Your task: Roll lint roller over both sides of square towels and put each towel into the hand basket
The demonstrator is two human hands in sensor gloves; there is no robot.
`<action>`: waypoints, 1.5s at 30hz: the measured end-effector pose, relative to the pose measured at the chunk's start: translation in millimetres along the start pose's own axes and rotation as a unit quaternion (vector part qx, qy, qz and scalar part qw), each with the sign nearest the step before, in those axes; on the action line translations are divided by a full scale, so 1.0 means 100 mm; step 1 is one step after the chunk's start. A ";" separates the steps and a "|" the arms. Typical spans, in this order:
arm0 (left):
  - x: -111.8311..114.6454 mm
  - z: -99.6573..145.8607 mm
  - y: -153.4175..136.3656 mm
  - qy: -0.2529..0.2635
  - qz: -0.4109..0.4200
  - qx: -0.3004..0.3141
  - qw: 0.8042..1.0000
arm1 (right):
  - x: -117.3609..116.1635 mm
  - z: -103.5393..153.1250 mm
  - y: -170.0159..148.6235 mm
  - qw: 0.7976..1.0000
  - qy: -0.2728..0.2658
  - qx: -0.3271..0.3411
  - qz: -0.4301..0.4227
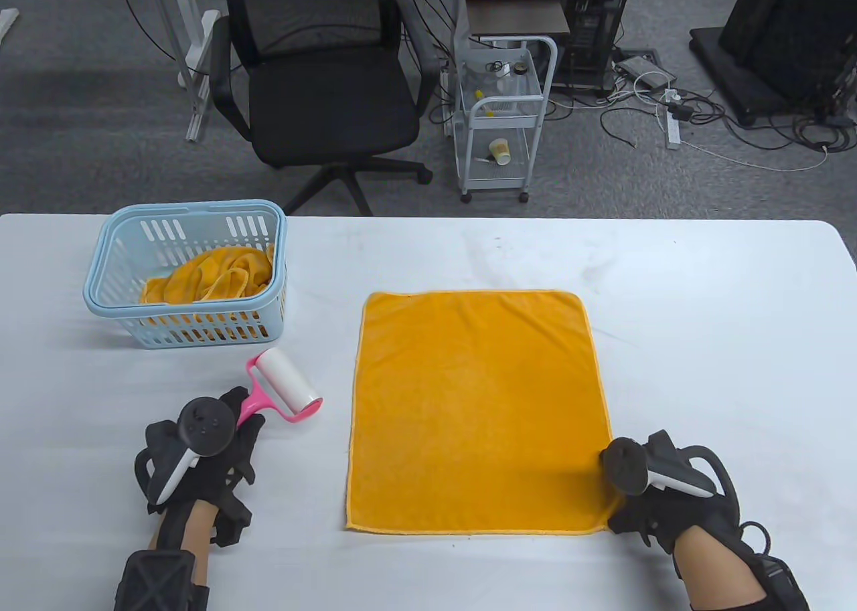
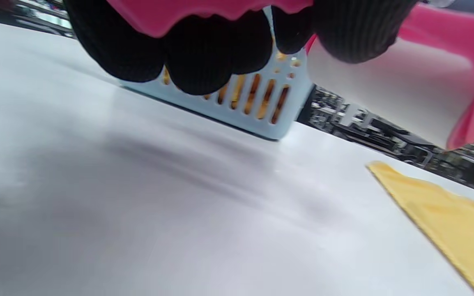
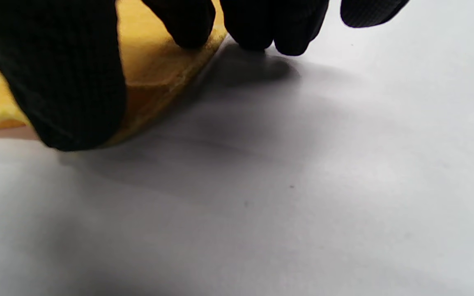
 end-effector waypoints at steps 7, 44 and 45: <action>0.14 -0.09 -0.32 -0.037 0.003 -0.080 0.996 | 0.00 0.00 -0.01 1.000 0.000 -0.001 -0.002; 0.53 0.47 1.46 -0.145 -0.118 0.308 0.933 | 0.18 0.20 -0.05 0.995 -0.070 0.053 -0.036; 0.60 0.47 1.48 -0.162 -0.128 0.313 0.927 | 0.18 0.20 -0.03 0.995 -0.070 0.060 -0.035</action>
Point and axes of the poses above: the tracker on the back of each hand, its own y axis roughly to the thumb side, its own z axis roughly from the fingertips to the wrist, x = y × z, the point moved 1 cm from there along -z, roughly from the wrist to the fingertips, and after that the axes turned 7 degrees about x, right-handed, at the moved point
